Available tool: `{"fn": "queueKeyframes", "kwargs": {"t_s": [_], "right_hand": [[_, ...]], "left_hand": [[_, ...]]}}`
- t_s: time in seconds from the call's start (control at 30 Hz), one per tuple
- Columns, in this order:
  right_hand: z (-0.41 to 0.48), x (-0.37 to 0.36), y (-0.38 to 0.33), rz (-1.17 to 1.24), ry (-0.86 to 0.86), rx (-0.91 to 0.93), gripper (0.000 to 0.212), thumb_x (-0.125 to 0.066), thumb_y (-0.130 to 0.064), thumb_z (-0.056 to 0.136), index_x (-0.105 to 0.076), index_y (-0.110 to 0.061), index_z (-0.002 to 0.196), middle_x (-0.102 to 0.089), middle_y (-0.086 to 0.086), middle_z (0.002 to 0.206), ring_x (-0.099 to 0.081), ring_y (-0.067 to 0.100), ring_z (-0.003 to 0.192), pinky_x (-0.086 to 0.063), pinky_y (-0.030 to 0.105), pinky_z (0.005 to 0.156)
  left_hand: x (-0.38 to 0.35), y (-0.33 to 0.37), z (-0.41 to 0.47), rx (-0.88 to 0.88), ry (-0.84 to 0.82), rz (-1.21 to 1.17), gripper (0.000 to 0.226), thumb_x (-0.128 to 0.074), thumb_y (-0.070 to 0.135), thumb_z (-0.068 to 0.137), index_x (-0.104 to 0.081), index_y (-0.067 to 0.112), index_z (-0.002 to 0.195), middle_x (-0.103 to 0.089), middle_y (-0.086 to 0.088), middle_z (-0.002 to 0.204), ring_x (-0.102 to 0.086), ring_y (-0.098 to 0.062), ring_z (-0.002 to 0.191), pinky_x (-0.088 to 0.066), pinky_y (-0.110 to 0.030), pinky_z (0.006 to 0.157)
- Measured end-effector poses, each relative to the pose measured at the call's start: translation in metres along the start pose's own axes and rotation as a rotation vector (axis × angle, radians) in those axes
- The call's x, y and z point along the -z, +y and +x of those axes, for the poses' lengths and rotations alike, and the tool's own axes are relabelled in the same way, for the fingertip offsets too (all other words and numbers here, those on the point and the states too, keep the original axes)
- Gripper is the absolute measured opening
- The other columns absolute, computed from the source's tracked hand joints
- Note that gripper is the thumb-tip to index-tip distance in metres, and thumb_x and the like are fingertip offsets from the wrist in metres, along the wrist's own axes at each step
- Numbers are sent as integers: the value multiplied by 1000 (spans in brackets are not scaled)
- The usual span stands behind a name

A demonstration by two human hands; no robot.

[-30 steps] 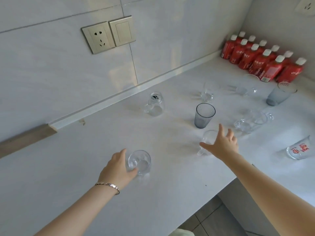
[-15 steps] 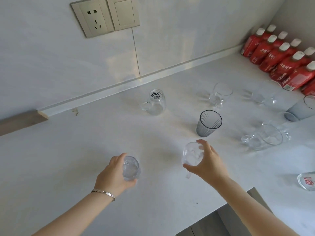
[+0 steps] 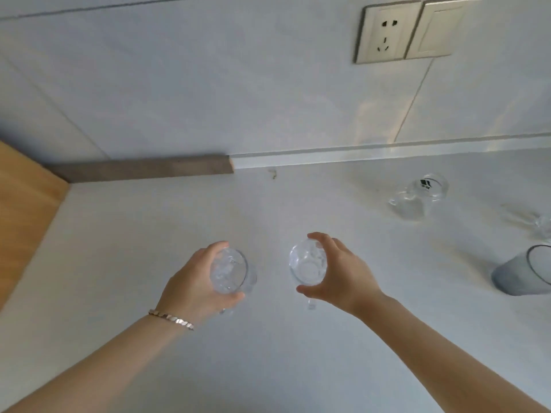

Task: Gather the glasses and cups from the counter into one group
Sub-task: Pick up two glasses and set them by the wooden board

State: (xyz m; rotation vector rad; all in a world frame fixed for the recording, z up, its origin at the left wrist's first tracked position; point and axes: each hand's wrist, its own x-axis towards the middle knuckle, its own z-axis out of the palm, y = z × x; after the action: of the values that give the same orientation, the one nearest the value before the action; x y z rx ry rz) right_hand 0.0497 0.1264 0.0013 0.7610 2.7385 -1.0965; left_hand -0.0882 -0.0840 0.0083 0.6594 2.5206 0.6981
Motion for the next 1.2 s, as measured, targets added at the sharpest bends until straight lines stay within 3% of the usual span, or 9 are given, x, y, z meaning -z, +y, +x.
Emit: {"fn": "queueKeyframes", "kwargs": {"t_s": [0.13, 0.23, 0.37, 0.57, 0.97, 1.2], "right_hand": [[37, -53, -75, -75, -107, 106, 92, -79, -45, 60, -27, -38, 136, -47, -10, 133, -55, 16, 112, -44, 26, 85], [64, -100, -131, -91, -139, 144, 91, -79, -45, 60, -27, -39, 135, -47, -11, 132, -56, 16, 111, -44, 25, 82], [96, -163, -203, -62, -130, 108, 91, -81, -46, 57, -30, -40, 133, -51, -11, 128, -57, 14, 106, -43, 23, 79], [141, -236, -280, 36, -108, 17, 90, -84, -40, 56, -34, -36, 131, -53, -9, 126, -54, 13, 111, -47, 30, 91], [223, -284, -333, 25, -10, -40, 89, -86, -35, 57, -38, -30, 132, -53, -3, 126, -56, 17, 107, -44, 24, 82], [321, -294, -380, -21, 63, 11, 89, -81, -35, 63, -34, -27, 137, -47, 2, 134, -54, 23, 114, -47, 33, 88]], "left_hand": [[58, -69, 5, 84, 84, 0, 83, -74, 49, 42, -43, 43, 119, -50, 18, 109, -59, -13, 103, -51, -35, 87], [100, -128, 16, 125, 131, -48, 84, -69, 51, 39, -44, 41, 118, -52, 13, 111, -59, -15, 100, -52, -38, 88], [158, -215, 45, 164, 159, -96, 84, -78, 38, 48, -45, 34, 126, -51, 3, 119, -56, -19, 105, -48, -33, 91], [225, -320, 120, 205, 257, -37, 81, -83, 18, 56, -47, 19, 129, -48, -10, 128, -53, -26, 113, -45, -33, 95], [280, -370, 252, 98, 220, -28, 85, -79, 7, 61, -40, 6, 136, -39, -13, 141, -37, -25, 131, -32, -27, 106], [282, -386, 272, 13, 182, -41, 86, -80, 4, 60, -41, 7, 137, -41, -11, 141, -41, -23, 129, -31, -19, 100]]}}
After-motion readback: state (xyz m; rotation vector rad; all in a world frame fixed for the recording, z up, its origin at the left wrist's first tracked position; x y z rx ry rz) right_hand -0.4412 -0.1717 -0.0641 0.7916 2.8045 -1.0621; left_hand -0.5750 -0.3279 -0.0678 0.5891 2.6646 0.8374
